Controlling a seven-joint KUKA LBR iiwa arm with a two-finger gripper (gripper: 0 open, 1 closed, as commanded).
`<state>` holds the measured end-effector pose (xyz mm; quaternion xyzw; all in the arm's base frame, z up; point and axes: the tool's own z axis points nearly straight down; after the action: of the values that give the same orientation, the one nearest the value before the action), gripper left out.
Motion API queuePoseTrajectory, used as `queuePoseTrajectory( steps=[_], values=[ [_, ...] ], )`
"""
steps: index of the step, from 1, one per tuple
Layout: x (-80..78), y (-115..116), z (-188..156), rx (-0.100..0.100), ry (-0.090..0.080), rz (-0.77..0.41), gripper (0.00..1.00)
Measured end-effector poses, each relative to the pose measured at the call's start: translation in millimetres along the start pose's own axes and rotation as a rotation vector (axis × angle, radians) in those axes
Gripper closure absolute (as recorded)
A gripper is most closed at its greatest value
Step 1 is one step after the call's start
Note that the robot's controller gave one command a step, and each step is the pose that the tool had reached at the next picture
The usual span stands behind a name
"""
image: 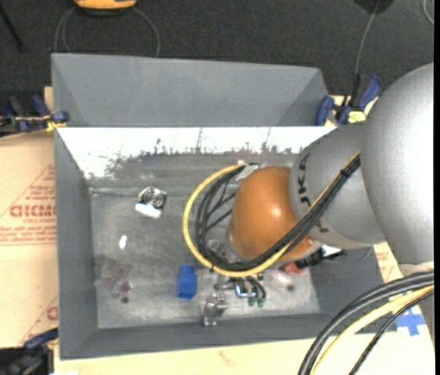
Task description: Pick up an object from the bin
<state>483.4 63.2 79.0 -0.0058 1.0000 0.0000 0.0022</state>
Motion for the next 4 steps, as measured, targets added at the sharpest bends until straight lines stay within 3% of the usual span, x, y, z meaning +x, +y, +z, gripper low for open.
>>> queuePoseTrajectory(
  steps=[1,2,3,4],
  values=[
    [-30.7,66.5,1.7,-0.002,-0.001,-0.267,0.00],
    [-53.8,13.8,4.8,-0.003,-0.008,-0.348,0.00],
    [-40.7,50.7,5.0,0.000,-0.008,-0.409,0.00],
    [-41.4,50.6,3.6,-0.001,-0.009,-0.405,1.00]
  ],
)
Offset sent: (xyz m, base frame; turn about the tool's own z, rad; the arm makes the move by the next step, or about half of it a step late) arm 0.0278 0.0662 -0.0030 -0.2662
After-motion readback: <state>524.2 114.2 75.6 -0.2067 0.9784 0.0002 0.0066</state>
